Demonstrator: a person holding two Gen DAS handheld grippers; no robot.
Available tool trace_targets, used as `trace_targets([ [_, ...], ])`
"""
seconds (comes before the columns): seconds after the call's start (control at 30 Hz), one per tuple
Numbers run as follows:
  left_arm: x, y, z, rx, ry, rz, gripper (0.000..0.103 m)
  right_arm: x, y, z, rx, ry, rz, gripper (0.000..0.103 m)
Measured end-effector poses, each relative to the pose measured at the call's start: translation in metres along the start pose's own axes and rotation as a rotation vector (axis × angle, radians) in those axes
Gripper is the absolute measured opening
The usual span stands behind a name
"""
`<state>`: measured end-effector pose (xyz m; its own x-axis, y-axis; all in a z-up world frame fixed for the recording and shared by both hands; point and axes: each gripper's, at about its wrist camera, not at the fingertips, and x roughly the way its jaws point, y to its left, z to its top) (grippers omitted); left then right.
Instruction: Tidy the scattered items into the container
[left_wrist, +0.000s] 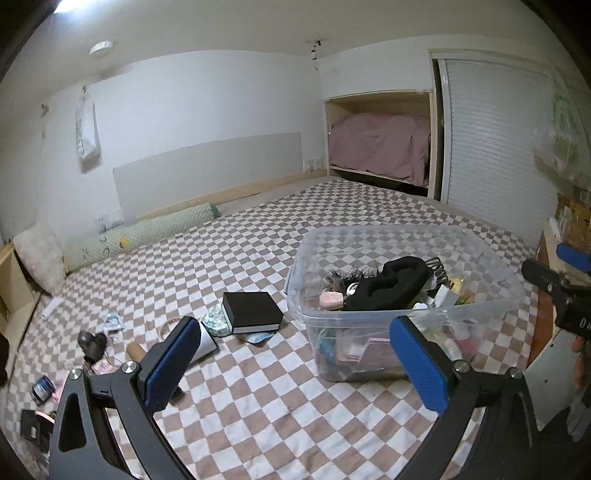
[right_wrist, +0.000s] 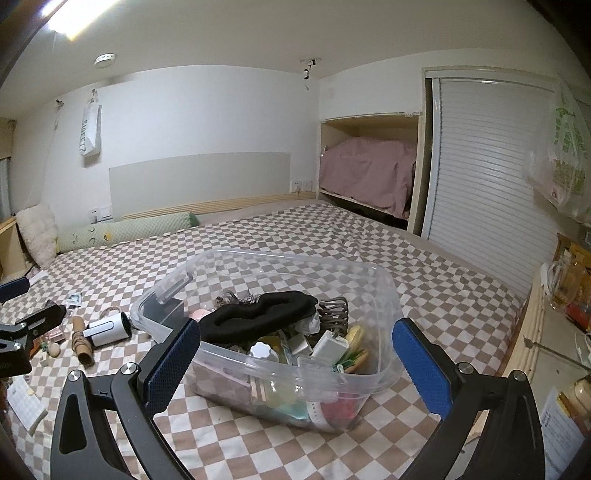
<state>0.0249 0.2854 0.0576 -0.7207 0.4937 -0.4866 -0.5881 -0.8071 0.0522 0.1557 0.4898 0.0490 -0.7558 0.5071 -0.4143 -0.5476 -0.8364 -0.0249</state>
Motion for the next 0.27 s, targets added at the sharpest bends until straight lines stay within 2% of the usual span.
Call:
trace_targets([
  [0.17, 0.0019, 0.0071, 0.0009, -0.060, 0.008, 0.002, 0.103, -0.0009, 0.0027, -0.0006, -0.008, 0.001, 0.002, 0.103],
  [0.27, 0.0017, 0.0069, -0.0001, -0.059, 0.009, 0.007, 0.103, -0.0019, 0.0042, -0.0006, -0.012, 0.000, 0.002, 0.103],
])
